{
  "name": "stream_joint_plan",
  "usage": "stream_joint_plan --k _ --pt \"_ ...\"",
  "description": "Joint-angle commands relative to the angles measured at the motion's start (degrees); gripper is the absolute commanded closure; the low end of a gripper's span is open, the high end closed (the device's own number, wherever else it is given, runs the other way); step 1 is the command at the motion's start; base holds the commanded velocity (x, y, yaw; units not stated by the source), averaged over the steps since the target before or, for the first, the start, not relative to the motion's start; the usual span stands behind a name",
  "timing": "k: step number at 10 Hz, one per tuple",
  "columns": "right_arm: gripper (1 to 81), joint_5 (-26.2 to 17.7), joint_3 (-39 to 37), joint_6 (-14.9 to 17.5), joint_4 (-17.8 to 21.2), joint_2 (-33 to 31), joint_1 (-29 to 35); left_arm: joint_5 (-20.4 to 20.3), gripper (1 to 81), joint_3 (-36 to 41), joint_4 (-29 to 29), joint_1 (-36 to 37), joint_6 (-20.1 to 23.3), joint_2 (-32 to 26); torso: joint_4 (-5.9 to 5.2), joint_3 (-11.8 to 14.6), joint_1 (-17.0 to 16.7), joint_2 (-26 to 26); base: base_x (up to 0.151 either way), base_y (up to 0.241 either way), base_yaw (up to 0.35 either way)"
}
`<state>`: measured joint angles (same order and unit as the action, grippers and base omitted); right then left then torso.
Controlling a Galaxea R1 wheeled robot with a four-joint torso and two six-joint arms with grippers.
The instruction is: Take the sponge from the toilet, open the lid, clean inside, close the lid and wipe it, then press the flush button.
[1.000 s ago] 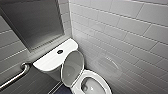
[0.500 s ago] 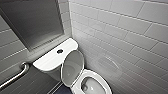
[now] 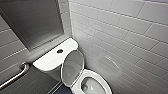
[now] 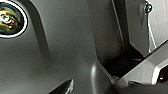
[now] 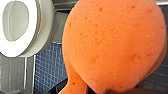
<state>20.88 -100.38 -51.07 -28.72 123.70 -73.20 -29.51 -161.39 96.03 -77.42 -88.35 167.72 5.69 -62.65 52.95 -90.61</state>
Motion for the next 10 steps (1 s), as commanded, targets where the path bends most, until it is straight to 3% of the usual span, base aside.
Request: stream_joint_plan --k 1,2,3,5,7,10 --pt "81.1 -10.5 7.8 21.3 27.8 -5.2 5.0 1.7 1.0 -0.2 0.1 0.4 -0.5 -0.2 0.0 0.0 0.0 0.0 0.0 0.0 0.0" --pt "81.1 -18.4 9.1 34.1 40.6 -5.4 9.4 1.7 1.0 -0.2 0.1 0.4 -0.5 -0.2 0.0 0.0 0.0 0.0 0.0 0.0 0.0" --pt "81.1 -24.3 8.5 39.1 47.2 -5.5 13.8 1.7 1.0 -0.2 0.1 0.3 -0.5 -0.1 0.0 0.0 0.0 0.0 0.0 0.0 0.0" --pt "81.1 -28.1 9.8 39.6 45.1 -6.9 20.6 1.7 1.0 -0.2 0.1 0.3 -0.5 -0.3 0.0 0.0 0.0 0.0 0.0 0.0 0.0" --pt "81.1 -27.7 13.0 39.6 41.1 -7.0 25.9 1.7 1.0 -0.2 0.0 0.4 -0.5 -0.4 0.0 0.0 0.0 0.0 0.0 0.0 0.0" --pt "81.1 -28.3 15.2 39.5 38.7 -2.7 31.0 1.7 1.0 -0.2 0.0 0.3 -0.6 -0.4 0.0 0.0 0.0 0.0 0.0 0.0 0.0"
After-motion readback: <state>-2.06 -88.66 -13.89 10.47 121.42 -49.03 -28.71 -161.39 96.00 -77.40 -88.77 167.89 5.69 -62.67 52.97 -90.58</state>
